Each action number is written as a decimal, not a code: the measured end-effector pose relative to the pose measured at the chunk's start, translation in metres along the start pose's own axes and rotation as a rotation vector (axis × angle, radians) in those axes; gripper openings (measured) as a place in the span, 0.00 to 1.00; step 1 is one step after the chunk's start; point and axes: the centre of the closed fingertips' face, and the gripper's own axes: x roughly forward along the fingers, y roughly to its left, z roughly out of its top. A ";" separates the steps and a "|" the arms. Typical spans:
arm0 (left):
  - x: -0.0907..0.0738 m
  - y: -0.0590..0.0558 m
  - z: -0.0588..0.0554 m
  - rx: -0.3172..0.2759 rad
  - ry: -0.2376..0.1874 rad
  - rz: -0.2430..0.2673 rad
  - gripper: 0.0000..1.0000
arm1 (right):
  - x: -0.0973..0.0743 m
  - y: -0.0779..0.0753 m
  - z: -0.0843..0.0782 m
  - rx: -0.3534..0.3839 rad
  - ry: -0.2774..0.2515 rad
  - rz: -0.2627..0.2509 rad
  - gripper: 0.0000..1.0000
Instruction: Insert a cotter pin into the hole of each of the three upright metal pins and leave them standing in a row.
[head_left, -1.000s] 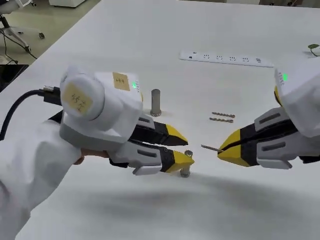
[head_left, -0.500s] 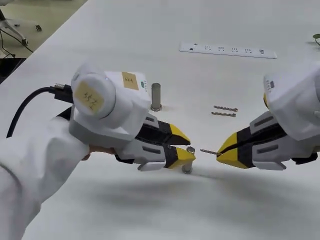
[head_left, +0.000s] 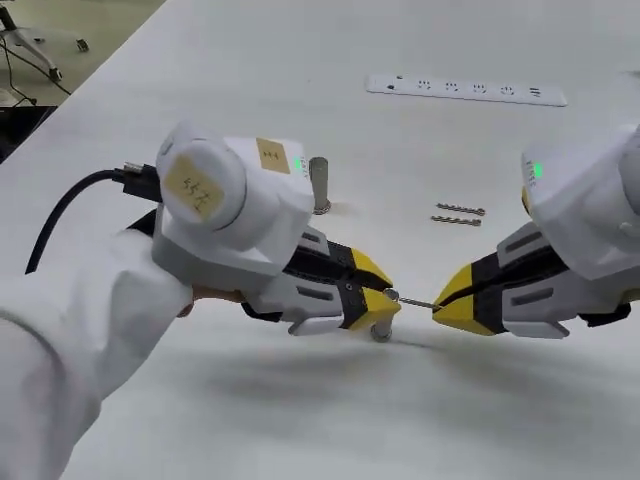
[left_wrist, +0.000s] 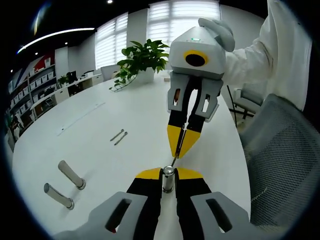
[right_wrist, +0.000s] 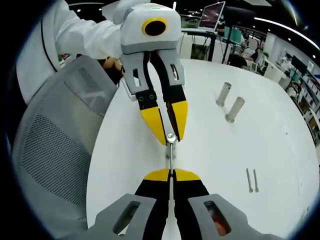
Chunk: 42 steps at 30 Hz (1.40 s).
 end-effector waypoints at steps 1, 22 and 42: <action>0.000 0.000 0.000 0.000 0.001 -0.001 0.06 | 0.000 0.000 0.000 -0.002 0.000 0.000 0.00; 0.002 0.000 0.002 -0.035 0.004 -0.006 0.06 | 0.014 0.001 0.025 -0.005 -0.055 0.013 0.00; 0.001 -0.002 0.000 -0.031 0.012 -0.001 0.06 | 0.004 -0.001 0.015 -0.005 -0.081 -0.020 0.08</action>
